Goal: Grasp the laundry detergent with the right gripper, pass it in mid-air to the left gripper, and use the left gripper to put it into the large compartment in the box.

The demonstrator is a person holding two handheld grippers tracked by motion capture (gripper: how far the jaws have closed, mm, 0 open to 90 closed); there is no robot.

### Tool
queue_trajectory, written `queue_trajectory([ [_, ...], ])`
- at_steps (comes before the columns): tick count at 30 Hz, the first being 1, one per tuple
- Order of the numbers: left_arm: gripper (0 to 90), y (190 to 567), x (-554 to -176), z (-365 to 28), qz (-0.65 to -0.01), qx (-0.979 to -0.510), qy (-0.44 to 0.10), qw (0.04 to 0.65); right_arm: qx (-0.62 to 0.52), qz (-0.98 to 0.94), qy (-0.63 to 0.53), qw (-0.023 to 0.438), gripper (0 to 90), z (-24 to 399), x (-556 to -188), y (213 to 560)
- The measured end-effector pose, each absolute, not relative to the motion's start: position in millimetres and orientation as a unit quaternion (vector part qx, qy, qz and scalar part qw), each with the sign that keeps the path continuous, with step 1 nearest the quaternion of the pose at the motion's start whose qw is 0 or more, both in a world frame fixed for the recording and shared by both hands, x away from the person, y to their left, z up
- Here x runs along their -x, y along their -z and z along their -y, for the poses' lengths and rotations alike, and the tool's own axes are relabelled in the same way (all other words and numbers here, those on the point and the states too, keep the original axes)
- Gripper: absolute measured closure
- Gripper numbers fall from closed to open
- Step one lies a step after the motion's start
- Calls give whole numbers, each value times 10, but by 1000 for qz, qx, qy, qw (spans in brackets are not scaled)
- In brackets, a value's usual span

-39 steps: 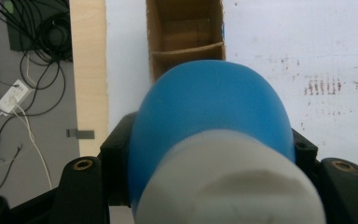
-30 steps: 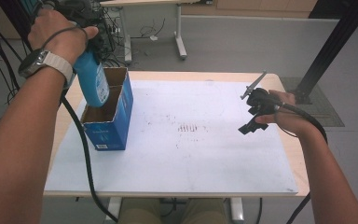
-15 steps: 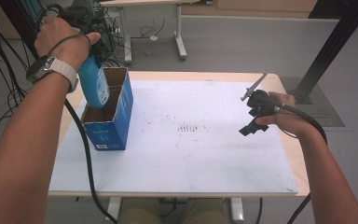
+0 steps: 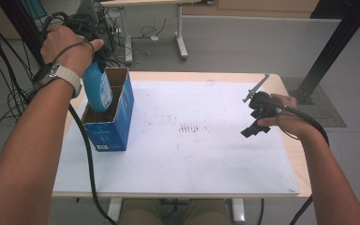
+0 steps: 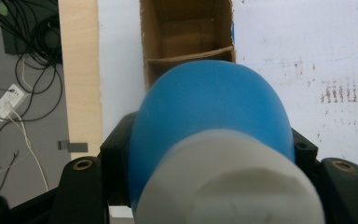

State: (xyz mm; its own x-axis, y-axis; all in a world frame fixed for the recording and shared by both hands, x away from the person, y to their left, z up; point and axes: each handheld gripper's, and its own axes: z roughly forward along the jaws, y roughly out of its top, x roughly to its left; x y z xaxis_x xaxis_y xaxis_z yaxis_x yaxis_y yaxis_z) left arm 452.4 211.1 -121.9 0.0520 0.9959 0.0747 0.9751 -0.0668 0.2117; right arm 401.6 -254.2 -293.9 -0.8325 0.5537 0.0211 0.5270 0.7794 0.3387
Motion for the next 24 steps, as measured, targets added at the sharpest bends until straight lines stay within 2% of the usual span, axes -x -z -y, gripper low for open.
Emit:
queue_trajectory([
  [24, 379, 1504, -4565, -2134, -674, -729, -105, 54, -290, -943, -160, 39, 84, 2586, -3987, 2972],
])
